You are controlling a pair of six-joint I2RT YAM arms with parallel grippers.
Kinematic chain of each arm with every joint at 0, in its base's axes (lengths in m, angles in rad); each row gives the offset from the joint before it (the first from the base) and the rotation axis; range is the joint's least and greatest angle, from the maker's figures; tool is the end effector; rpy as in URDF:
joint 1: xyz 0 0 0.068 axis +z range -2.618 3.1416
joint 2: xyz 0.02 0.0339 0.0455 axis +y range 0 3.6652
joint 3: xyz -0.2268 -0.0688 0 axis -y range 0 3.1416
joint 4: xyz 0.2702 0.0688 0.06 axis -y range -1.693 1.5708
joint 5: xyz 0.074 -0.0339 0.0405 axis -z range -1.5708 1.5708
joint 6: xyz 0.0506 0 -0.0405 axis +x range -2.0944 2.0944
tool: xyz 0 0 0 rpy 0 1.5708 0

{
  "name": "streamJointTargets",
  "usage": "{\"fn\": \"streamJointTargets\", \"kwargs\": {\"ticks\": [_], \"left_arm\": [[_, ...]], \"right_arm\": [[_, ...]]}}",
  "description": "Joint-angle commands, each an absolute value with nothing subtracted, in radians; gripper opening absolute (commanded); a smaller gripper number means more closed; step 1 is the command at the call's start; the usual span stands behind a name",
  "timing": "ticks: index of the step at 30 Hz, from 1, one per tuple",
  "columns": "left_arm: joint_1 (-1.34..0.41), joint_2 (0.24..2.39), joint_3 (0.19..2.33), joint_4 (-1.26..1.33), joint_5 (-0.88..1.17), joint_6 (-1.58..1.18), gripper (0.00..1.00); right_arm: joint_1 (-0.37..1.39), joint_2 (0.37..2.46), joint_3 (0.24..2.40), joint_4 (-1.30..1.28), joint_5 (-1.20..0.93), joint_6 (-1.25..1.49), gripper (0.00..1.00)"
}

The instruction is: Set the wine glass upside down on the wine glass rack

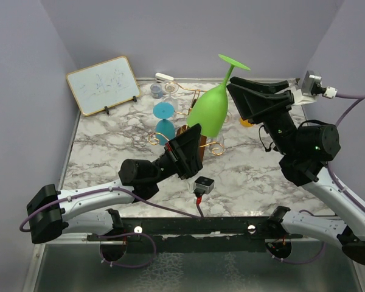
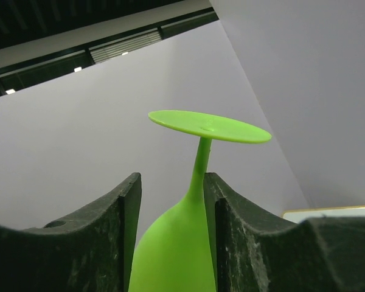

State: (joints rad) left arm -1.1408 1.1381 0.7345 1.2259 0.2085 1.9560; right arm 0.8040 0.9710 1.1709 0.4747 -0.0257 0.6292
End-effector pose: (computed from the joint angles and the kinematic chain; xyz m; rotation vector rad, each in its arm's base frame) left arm 0.1076 -0.2598 0.3590 0.7661 -0.1858 0.6957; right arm 0.1671 0.1753 0.4910 -0.1110 0.9682 1.3405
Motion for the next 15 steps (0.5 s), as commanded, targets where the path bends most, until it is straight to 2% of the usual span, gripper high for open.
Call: {"fn": "streamJointTargets", "kwargs": {"ticks": [1,11,15], "left_arm": [[-1.137,1.136,0.77,1.274,0.181,1.978,0.0],[-1.137,1.137,0.765,1.271,0.189,1.99,0.0],[-1.137,1.132,0.761,1.263,0.185,1.992,0.0]], "right_arm": [[0.808,0.953,1.163,0.468,0.019,0.613,0.44],[0.808,1.026,1.198,0.485,-0.024,0.646,0.41],[0.808,1.043,1.204,0.502,-0.04,0.652,0.36]]}}
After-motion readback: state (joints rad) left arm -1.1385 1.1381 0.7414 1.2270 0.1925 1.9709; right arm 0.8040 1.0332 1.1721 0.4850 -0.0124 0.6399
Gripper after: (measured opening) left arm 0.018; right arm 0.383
